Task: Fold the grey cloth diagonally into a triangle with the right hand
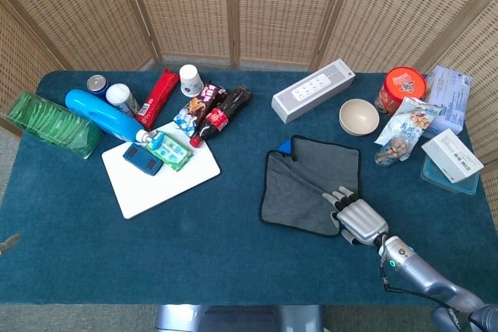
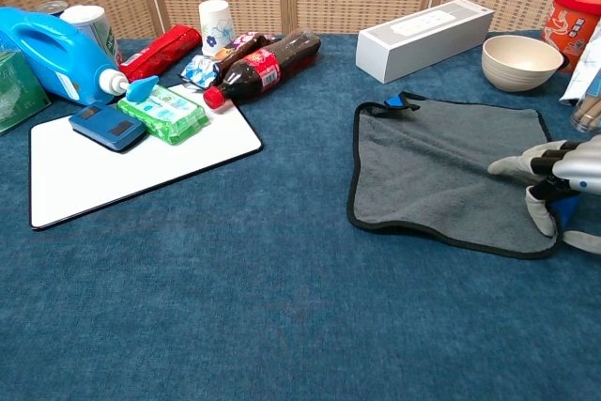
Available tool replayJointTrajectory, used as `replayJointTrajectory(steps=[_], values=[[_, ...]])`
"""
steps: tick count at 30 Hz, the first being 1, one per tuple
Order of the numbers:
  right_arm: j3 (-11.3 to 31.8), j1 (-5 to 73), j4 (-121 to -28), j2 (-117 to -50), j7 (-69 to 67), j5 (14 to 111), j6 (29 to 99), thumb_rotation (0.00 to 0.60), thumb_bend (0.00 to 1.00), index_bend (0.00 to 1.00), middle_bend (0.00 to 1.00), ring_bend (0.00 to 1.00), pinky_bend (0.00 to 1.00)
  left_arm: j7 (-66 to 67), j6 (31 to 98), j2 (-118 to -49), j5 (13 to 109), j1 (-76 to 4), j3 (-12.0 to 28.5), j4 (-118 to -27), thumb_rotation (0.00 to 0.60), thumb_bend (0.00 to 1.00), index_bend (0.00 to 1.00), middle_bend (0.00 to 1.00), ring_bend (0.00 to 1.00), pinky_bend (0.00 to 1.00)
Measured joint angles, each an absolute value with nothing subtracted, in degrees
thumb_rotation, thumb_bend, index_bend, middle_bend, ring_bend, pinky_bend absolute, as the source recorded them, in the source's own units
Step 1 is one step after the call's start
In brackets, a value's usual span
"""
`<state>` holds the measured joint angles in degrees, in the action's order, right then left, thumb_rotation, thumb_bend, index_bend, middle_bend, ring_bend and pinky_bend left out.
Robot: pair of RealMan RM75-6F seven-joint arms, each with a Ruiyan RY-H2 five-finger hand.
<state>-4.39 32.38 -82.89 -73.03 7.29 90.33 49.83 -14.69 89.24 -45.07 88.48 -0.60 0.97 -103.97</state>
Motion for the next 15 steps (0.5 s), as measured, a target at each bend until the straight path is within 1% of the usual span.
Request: replayJointTrajectory(steps=[5,9,15], values=[[-4.61,32.18,-82.17,-73.40,6.08,90.24,50.25,0.600,0.41,0.61,0.00,0.00,0.00,-14.69,89.21,-45.10,88.56,-0.63,0.96,-103.86,0.600,0.07,0.01,0.00,0.00,0.00],[-4.89,31.91,-81.30,-73.80,5.21,90.64,51.02,0.600,0.42,0.70,0.00,0.00,0.00,-14.66,89.18,-45.11,88.70,-0.65,0.93,-103.88,0.600,0.06,0.02,0.00,0.00,0.00],[-5.19,31.59,-80.41,-74.16,4.16,91.10,51.99,0.600,0.39,0.81,0.00,0.00,0.00,-14.62,89.17,-45.12,88.79,-0.64,0.86,-103.88,0.600,0.07,0.01,0.00,0.00,0.00]])
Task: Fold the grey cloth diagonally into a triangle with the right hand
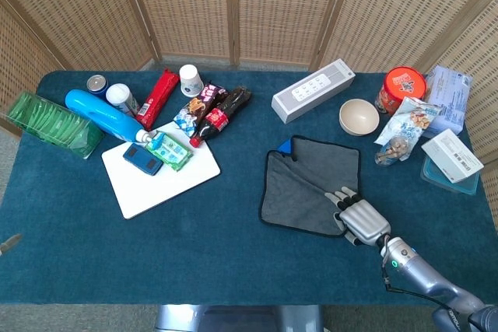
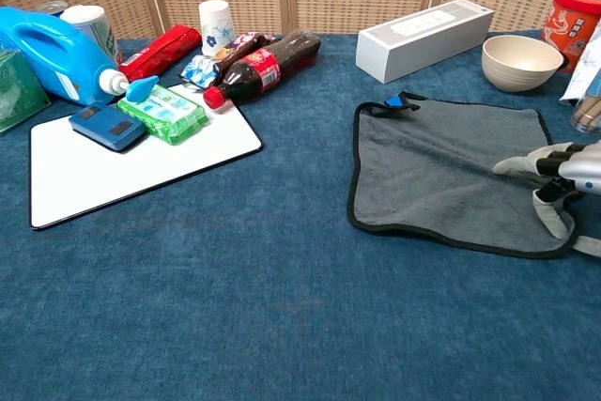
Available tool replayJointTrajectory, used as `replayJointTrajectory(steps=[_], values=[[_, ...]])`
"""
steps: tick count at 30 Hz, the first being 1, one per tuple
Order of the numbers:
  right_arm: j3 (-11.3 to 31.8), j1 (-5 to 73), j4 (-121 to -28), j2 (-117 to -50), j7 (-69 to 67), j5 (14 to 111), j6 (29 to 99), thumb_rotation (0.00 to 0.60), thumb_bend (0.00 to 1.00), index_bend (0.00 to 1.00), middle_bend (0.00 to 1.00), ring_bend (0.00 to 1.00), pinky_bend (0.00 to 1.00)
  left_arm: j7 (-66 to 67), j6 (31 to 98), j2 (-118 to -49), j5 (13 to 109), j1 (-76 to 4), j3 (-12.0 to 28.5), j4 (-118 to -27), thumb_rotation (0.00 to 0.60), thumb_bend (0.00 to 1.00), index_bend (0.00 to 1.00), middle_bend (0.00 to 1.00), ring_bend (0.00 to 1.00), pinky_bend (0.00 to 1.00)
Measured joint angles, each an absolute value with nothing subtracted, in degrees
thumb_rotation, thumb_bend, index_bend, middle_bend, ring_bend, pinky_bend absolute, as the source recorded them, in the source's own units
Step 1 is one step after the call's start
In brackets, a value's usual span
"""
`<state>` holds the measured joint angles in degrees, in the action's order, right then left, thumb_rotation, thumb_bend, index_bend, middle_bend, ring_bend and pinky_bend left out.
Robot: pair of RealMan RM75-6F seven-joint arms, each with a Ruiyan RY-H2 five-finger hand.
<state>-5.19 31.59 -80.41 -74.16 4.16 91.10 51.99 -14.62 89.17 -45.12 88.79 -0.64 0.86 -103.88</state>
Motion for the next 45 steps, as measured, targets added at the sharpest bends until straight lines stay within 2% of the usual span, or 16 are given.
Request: replayJointTrajectory(steps=[6,20,45], values=[[-5.35,31.17,-79.86,-74.19,3.13,91.56,53.28,0.600,0.39,0.88,0.00,0.00,0.03,-14.63,89.15,-45.13,88.89,-0.67,0.84,-103.96,0.600,0.06,0.02,0.00,0.00,0.00],[-3.02,31.46,-81.65,-73.04,1.14,90.36,55.30,0.600,0.42,0.88,0.00,0.00,0.04,-14.70,89.20,-45.16,88.88,-0.64,0.84,-104.00,0.600,0.07,0.02,0.00,0.00,0.00],[7.49,38.67,-85.15,-76.21,9.45,75.10,48.60,0.600,0.44,0.89,0.00,0.00,0.04,-15.64,88.92,-44.90,88.92,-0.70,0.71,-103.57,0.600,0.07,0.02,0.00,0.00,0.00]])
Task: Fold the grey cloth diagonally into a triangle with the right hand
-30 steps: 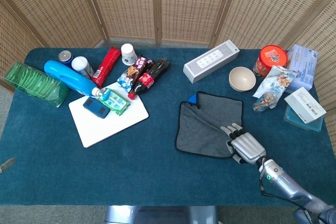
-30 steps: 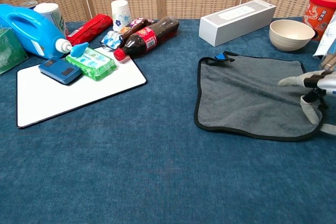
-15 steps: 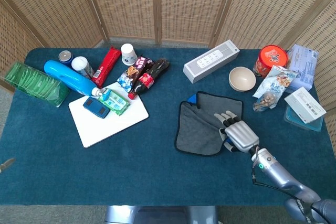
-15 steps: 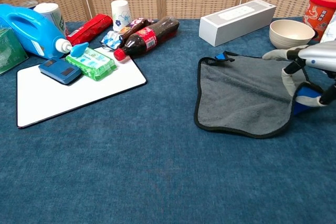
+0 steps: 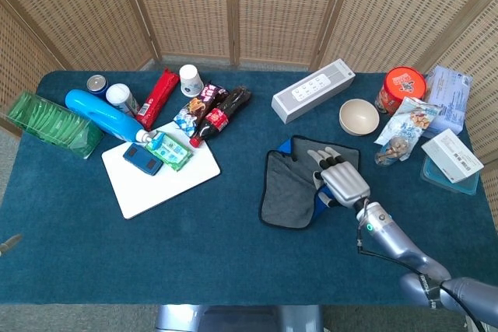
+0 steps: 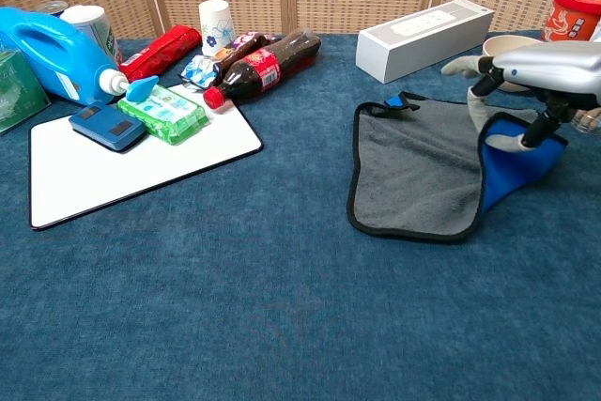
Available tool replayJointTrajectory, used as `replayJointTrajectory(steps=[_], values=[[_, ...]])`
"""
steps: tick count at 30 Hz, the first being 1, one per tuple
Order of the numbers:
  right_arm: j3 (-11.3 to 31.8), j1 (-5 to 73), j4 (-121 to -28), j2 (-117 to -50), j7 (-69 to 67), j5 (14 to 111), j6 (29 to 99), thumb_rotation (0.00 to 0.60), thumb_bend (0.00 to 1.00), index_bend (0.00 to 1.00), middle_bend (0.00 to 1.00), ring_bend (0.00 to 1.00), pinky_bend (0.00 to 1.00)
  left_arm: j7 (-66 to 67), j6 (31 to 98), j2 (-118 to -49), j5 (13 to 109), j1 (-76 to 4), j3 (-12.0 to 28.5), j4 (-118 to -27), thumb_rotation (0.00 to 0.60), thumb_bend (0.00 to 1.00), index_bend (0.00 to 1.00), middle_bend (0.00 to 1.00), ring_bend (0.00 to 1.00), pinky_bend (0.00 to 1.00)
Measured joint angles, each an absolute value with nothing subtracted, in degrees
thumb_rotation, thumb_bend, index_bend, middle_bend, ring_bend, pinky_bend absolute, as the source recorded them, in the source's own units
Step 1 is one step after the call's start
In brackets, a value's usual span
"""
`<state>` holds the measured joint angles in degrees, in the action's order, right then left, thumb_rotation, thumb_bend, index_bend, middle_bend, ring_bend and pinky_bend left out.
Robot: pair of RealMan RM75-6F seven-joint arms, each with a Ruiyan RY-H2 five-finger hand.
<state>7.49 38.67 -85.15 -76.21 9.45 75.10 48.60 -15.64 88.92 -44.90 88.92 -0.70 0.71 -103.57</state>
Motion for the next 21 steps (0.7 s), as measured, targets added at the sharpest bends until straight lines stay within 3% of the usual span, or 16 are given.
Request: replayJointTrajectory(steps=[21], values=[[14.23,48.95,-76.88,-85.68,18.42,58.77,44.29,0.600,0.44,0.90,0.00,0.00,0.04,-16.34,86.28,-44.71,86.35,-1.91,1.41,-103.61,0.600,0.07,0.02,0.00,0.00,0.00]])
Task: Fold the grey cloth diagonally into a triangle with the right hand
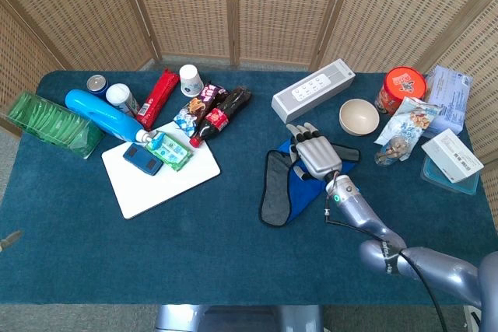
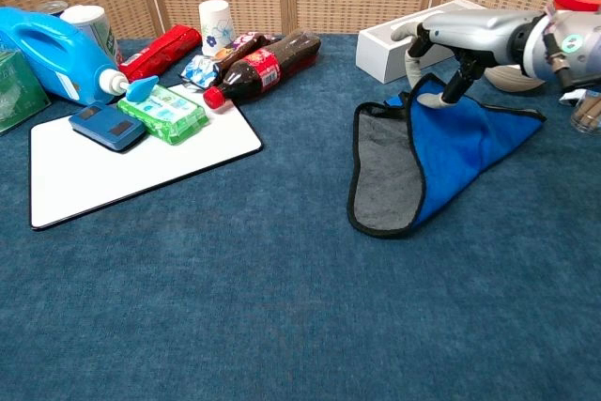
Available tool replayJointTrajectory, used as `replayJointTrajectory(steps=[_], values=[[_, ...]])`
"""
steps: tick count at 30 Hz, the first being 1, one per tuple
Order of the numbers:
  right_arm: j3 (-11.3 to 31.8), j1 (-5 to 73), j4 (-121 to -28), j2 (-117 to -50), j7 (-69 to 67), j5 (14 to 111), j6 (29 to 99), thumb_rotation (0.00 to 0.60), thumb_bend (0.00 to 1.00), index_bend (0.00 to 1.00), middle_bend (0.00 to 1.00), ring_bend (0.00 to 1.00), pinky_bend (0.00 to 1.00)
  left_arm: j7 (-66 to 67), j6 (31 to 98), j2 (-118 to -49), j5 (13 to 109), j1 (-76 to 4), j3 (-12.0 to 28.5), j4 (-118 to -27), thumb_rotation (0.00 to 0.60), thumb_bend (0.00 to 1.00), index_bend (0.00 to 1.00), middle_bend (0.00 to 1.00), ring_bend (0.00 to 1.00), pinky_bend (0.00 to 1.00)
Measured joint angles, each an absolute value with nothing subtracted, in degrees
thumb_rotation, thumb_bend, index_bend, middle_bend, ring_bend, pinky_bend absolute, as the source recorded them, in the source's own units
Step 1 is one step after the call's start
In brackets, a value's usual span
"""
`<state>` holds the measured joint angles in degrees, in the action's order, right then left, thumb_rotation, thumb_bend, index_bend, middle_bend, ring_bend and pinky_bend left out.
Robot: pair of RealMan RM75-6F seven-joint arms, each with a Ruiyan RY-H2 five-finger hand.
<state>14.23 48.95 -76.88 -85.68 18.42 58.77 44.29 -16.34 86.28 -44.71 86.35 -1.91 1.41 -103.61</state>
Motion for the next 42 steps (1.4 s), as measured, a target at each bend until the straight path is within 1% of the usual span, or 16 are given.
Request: replayJointTrajectory(steps=[11,12,13,14,16,17,18,19,20,21,22,23,25,27,35,42], values=[[15.22,52.09,-65.25,-91.79,17.73,54.99,42.08,0.600,0.43,0.88,0.00,0.00,0.04,-17.64,84.23,-44.52,84.26,-2.73,2.01,-103.13,0.600,0.07,0.02,0.00,0.00,0.00],[15.29,52.41,-63.62,-92.64,17.47,54.82,41.91,0.600,0.43,0.88,0.00,0.00,0.04,-17.78,84.02,-44.52,84.12,-2.84,2.06,-102.98,0.600,0.07,0.02,0.00,0.00,0.00],[15.35,52.69,-62.20,-93.46,17.15,54.69,41.75,0.600,0.42,0.84,0.00,0.00,0.04,-17.89,83.84,-44.52,84.03,-2.92,2.09,-102.85,0.600,0.07,0.02,0.00,0.00,0.00],[15.38,52.82,-61.59,-93.83,16.98,54.64,41.68,0.600,0.42,0.79,0.00,0.00,0.04,-17.96,83.74,-44.52,83.97,-2.95,2.10,-102.78,0.600,0.07,0.02,0.00,0.00,0.00],[15.49,53.12,-59.97,-94.91,16.29,54.49,41.55,0.600,0.39,0.56,0.00,0.00,0.04,-18.16,83.67,-44.51,83.92,-2.97,2.11,-102.63,0.600,0.06,0.02,0.00,0.00,0.00],[15.57,53.16,-59.60,-95.23,15.85,54.49,41.58,0.600,0.36,0.40,0.00,0.00,0.04,-18.33,83.70,-44.48,83.91,-2.95,2.13,-102.56,0.600,0.07,0.02,0.00,0.00,0.00],[15.66,53.17,-59.25,-95.60,15.22,54.59,41.76,0.600,0.34,0.32,0.00,0.00,0.04,-18.41,83.76,-44.45,83.91,-2.92,2.14,-102.52,0.600,0.07,0.02,0.00,0.00,0.00],[15.71,53.14,-59.00,-95.82,14.76,54.75,41.92,0.600,0.32,0.22,0.00,0.00,0.04,-18.56,83.86,-44.41,83.91,-2.85,2.15,-102.46,0.600,0.07,0.02,0.00,0.00,0.00],[15.73,53.08,-58.87,-95.96,14.36,54.95,42.08,0.600,0.30,0.16,0.00,0.00,0.04,-18.69,83.96,-44.38,83.92,-2.78,2.14,-102.42,0.600,0.07,0.02,0.00,0.00,0.00],[15.75,52.96,-58.88,-96.04,13.91,55.18,42.27,0.600,0.26,0.07,0.00,0.00,0.04,-18.82,84.06,-44.35,83.95,-2.72,2.14,-102.38,0.600,0.07,0.02,0.00,0.00,0.00],[15.74,52.88,-59.03,-96.02,13.74,55.30,42.35,0.600,0.20,0.02,0.00,0.00,0.04,-19.00,84.19,-44.32,84.00,-2.65,2.15,-102.33,0.600,0.07,0.02,0.00,0.00,0.00],[15.73,52.81,-59.24,-95.95,13.72,55.39,42.46,0.600,0.16,0.00,0.00,0.00,0.04,-19.11,84.28,-44.31,84.05,-2.59,2.14,-102.28,0.600,0.07,0.02,0.00,0.00,0.00],[15.74,52.68,-59.52,-95.87,13.96,55.51,43.17,0.600,0.04,0.00,0.00,0.00,0.04,-19.28,84.40,-44.27,84.25,-2.50,2.09,-102.25,0.600,0.07,0.02,0.00,0.00,0.00],[15.91,52.52,-59.74,-95.94,14.40,55.49,44.51,0.600,0.00,0.00,0.00,0.00,0.04,-19.36,84.57,-44.24,84.53,-2.42,2.02,-102.26,0.600,0.07,0.02,0.00,0.00,0.00],[17.29,51.47,-61.94,-95.70,14.59,56.04,49.66,0.600,0.00,0.00,0.00,0.00,0.04,-19.73,85.52,-44.17,85.17,-1.90,1.84,-102.29,0.600,0.06,0.02,0.00,0.00,0.00],[17.52,48.70,-68.84,-91.29,12.56,58.92,53.85,0.600,0.00,0.00,0.00,0.00,0.04,-19.62,85.75,-44.20,85.86,-1.76,1.61,-102.34,0.600,0.06,0.02,0.00,0.00,0.00]])
